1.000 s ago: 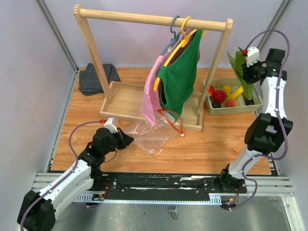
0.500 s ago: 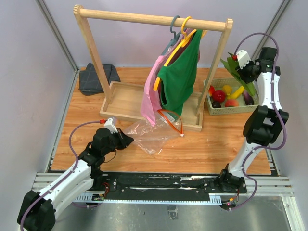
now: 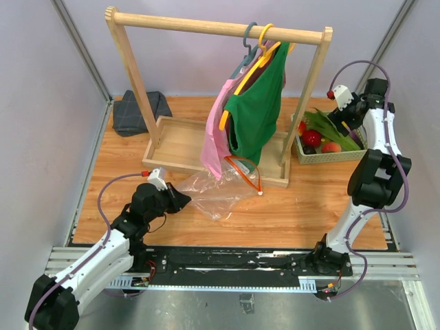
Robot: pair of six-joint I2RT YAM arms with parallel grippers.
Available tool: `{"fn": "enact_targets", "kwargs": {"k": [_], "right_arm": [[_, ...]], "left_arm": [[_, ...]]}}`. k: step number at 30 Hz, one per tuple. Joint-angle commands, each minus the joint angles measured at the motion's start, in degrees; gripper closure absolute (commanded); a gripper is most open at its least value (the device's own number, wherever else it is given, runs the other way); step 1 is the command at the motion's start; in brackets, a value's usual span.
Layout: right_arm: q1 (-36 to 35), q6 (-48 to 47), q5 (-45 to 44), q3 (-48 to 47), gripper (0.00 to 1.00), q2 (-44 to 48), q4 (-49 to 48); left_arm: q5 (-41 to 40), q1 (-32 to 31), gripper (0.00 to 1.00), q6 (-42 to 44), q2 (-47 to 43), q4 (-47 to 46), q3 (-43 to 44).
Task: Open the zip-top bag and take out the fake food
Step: Place the fake vegetable in the bin, then place the zipper food storage bag at the center of the board.
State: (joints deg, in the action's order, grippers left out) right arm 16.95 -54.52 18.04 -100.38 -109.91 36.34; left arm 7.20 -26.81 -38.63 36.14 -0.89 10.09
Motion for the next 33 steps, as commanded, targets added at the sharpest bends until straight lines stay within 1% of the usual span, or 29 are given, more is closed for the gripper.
{"fn": "enact_targets", "kwargs": {"k": [1, 7, 12, 14, 17, 20, 22, 26, 30, 33], "right_arm": [[-2.1, 1.3, 2.5, 1.9, 0.23, 5.8, -0.1], [-2.1, 5.6, 7.9, 5.8, 0.19, 13.6, 0.3], [-2.0, 10.1, 15.1, 11.0, 0.18, 23.1, 2.1], [-1.9, 12.7, 18.6, 13.6, 0.17, 28.2, 3.1], [-1.4, 16.5, 22.4, 18.5, 0.11, 34.8, 2.7], [1.5, 21.3, 27.8, 23.3, 0.04, 40.6, 0.7], [3.0, 23.7, 31.2, 25.6, 0.02, 43.3, 0.4], [3.4, 24.2, 34.5, 28.9, 0.02, 47.6, 2.4], [3.4, 25.0, 41.2, 31.8, 0.02, 50.5, 4.8], [3.4, 22.0, 45.0, 33.3, 0.02, 52.0, 8.0]], "left_arm": [[0.2, 0.3, 1.0, -0.6, -0.8, -0.4, 0.7], [0.2, 0.4, 1.0, -0.9, -2.0, 1.1, 1.2], [1.0, 0.3, 1.0, -1.6, -2.6, 3.0, 2.2], [1.0, 0.4, 1.0, -2.1, -3.2, 3.6, 2.7], [1.4, 0.3, 1.0, -2.1, -3.8, 4.6, 4.1], [1.6, 0.4, 1.0, -1.5, -3.3, 7.0, 6.6], [1.7, 0.4, 1.0, -1.2, -2.6, 8.7, 8.0], [1.6, 0.4, 1.0, -2.0, -1.3, 11.2, 9.1], [1.6, 0.4, 1.0, -3.6, -0.5, 14.0, 10.0], [0.0, 0.4, 1.0, -3.8, -0.5, 17.3, 11.8]]}}
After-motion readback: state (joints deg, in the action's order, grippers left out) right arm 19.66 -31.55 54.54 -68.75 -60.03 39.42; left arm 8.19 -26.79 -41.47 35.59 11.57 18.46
